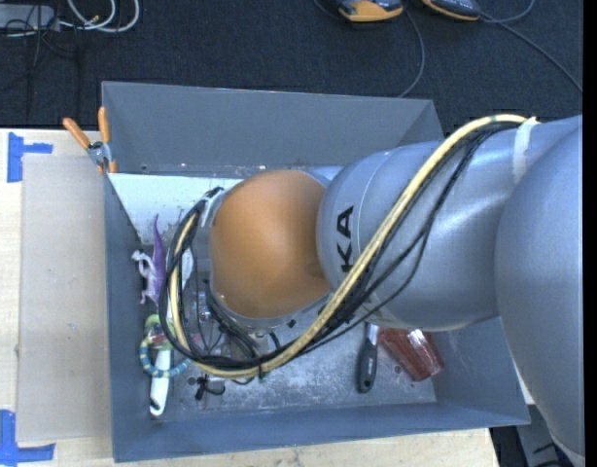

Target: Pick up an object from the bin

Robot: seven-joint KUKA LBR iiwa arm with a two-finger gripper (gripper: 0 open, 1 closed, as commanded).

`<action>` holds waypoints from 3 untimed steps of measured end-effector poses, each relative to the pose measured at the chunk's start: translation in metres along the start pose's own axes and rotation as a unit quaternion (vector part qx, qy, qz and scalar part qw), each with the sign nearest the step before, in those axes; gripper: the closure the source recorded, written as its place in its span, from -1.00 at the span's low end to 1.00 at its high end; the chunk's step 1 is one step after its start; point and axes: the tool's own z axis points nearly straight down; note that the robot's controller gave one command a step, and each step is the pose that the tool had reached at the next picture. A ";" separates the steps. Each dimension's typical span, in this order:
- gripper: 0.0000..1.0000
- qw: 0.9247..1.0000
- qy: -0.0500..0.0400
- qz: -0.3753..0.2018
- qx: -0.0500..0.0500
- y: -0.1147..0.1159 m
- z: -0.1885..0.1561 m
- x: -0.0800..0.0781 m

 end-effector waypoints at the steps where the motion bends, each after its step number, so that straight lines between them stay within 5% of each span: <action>1: -1.00 1.000 -0.003 0.003 -0.001 -0.002 -0.004 -0.002; 2: -1.00 0.999 -0.004 -0.034 -0.001 0.007 0.067 -0.046; 3: -1.00 0.999 0.001 -0.051 0.001 0.008 0.080 -0.066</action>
Offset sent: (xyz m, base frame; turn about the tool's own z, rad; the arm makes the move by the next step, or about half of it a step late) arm 0.0700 0.0104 -0.1173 -0.1096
